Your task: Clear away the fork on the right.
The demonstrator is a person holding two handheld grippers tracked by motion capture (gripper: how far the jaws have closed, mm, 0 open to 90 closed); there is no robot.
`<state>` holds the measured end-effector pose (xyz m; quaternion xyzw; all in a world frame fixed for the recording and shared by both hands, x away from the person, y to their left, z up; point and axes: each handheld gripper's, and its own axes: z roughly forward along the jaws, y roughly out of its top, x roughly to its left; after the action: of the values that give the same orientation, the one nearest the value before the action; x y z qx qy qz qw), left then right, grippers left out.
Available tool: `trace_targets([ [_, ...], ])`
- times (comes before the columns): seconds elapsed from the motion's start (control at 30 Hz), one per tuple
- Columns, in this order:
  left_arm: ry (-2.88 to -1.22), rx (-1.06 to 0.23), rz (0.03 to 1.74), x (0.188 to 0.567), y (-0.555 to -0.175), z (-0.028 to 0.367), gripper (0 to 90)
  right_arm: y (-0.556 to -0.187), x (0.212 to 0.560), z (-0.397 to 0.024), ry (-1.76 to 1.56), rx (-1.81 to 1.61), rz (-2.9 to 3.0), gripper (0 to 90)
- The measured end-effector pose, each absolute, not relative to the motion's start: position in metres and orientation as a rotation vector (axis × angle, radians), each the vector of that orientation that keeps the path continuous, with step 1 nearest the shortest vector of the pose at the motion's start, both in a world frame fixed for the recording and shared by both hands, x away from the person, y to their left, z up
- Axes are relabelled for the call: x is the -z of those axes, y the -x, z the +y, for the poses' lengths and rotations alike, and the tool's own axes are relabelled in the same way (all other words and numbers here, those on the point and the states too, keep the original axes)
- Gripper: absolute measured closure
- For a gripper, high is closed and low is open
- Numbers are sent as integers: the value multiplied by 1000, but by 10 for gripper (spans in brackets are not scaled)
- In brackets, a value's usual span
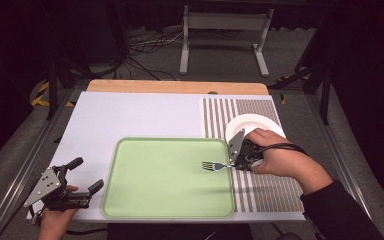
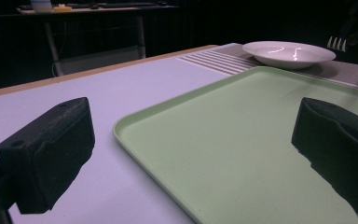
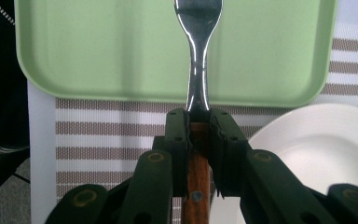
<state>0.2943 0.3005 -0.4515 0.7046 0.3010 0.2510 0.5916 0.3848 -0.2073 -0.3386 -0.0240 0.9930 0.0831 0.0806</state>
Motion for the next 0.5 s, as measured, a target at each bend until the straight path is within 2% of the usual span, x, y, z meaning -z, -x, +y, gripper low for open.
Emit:
trace_targets([
  [0.33,-1635,-585,699,451,-294,301,0,-385,339,-183,87,-264,2969,784],
  [0.5,-1635,-585,698,451,-294,301,0,-386,340,-175,-29,-306,2983,785],
])
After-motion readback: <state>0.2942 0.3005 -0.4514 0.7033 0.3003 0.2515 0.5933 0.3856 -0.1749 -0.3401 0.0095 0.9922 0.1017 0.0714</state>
